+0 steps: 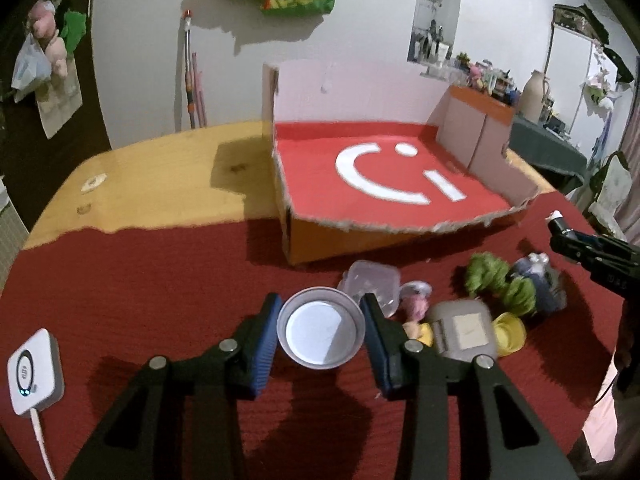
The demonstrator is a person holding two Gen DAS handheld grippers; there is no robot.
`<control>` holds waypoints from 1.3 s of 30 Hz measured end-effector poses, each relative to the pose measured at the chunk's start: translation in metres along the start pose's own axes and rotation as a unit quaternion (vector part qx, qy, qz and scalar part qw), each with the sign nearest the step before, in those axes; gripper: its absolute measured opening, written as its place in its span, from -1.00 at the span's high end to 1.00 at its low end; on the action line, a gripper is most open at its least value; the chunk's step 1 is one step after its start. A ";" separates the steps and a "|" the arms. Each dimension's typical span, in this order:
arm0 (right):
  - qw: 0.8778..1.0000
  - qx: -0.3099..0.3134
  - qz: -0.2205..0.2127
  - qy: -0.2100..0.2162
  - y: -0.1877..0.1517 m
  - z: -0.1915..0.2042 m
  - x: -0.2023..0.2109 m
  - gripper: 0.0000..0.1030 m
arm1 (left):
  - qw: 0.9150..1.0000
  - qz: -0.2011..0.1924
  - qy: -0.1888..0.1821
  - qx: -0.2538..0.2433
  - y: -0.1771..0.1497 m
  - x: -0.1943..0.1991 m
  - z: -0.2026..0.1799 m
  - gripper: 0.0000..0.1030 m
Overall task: Organize objects
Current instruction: 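Grasp the black-and-white roll with the right tool while the left tool grasps the clear lid, then carry both items into the box and open both tools to release them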
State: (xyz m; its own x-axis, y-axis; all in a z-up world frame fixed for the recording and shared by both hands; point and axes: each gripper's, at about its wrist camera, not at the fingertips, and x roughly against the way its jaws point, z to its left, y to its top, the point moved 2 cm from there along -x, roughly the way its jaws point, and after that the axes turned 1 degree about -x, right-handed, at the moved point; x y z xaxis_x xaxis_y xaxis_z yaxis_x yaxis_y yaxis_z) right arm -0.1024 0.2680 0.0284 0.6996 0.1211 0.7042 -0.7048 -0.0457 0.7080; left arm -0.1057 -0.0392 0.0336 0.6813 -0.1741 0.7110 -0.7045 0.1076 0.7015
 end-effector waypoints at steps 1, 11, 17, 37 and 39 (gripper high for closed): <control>1.000 0.001 -0.005 0.003 0.002 0.001 0.004 0.38 | 1.000 -0.006 -0.001 -0.002 0.002 0.004 -0.002 0.18; 1.000 0.009 -0.026 0.015 0.012 0.010 0.022 0.38 | 0.999 -0.037 0.000 -0.010 0.012 0.026 -0.015 0.18; 0.999 0.009 -0.031 0.022 0.013 0.010 0.026 0.37 | 0.999 -0.049 0.001 -0.015 0.017 0.035 -0.020 0.18; 0.997 0.061 0.018 0.044 0.085 0.029 -0.037 0.37 | 0.998 -0.001 -0.017 -0.059 0.081 -0.018 -0.035 0.18; 0.996 0.069 0.036 0.043 0.090 0.030 -0.051 0.37 | 0.998 0.012 -0.009 -0.068 0.085 -0.030 -0.035 0.18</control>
State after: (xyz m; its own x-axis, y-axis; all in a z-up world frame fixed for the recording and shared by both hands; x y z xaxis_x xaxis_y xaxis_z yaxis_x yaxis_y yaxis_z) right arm -0.1975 0.2279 0.0579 0.6306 0.1974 0.7506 -0.7256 -0.1931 0.6604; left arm -0.1794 0.0091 0.0734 0.6604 -0.1884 0.7269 -0.6857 0.2434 0.6860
